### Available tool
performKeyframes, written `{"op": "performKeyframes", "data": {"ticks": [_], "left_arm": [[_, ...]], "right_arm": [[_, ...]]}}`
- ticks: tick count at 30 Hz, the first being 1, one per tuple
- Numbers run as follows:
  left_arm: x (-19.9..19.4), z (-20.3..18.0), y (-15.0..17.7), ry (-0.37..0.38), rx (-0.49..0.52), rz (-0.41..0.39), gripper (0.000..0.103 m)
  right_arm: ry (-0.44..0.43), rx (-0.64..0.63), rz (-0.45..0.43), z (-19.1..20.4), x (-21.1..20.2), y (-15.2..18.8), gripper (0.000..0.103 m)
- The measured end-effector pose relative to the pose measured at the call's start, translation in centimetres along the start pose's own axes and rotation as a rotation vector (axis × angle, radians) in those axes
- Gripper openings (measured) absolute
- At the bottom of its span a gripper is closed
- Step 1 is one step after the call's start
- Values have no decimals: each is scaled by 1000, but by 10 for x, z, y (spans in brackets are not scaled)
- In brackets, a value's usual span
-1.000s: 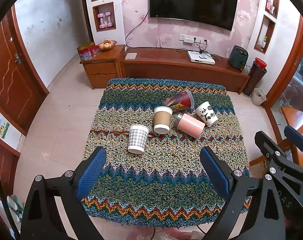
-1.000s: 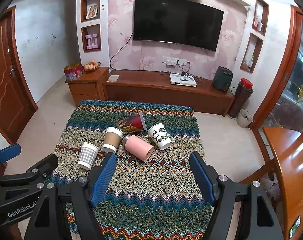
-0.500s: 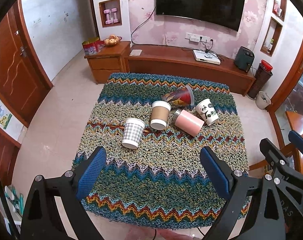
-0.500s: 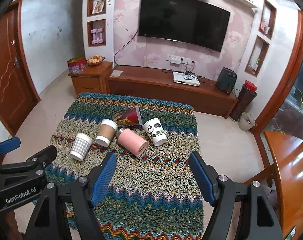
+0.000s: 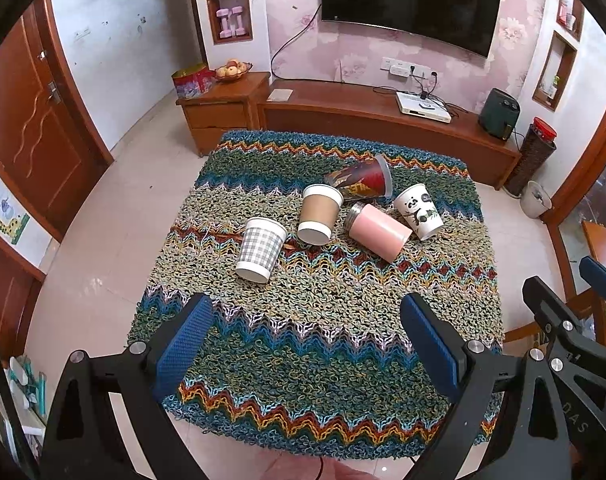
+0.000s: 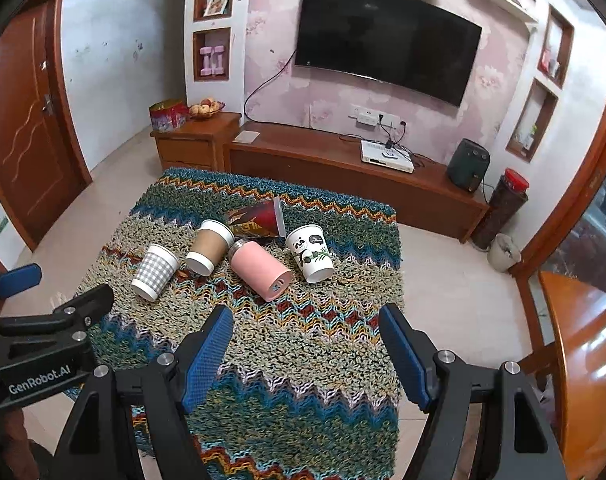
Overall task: Flip cup upright
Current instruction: 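Move the right gripper toward the white panda paper cup lying sideways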
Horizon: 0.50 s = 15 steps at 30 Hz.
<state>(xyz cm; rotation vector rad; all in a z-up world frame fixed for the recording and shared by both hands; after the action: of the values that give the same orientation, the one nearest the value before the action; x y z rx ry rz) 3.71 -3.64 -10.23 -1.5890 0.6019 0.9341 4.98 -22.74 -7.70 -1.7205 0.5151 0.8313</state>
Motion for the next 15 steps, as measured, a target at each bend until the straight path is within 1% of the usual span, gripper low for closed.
{"op": "performKeyframes", "data": {"ticks": [5, 8, 10, 15], "left_arm": [[11, -2, -5, -16, -2, -33, 96], [24, -8, -7, -8, 1, -48, 96], [33, -14, -10, 1, 3, -41, 96], [59, -22, -18, 3, 6, -45, 96]], "right_arm": [[-60, -9, 25, 4, 19, -4, 76], [-59, -54, 29, 5, 31, -10, 76], [-45, -94, 42, 5, 42, -15, 76], [-65, -162, 89, -1, 76, -29, 76]]}}
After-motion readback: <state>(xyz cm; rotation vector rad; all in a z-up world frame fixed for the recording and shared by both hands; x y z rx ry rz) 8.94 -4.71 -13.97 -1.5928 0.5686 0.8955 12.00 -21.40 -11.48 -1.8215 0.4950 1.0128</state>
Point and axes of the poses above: each gripper's, at about its wrist camera, not at the fingertips, and x roughly the way its jaws point, z to its left, y to its underside, the point moved 7 cm from there along x, roughly the way its jaws point, and after that the axes turned 5 degrees about -x, right-handed, at the moved point
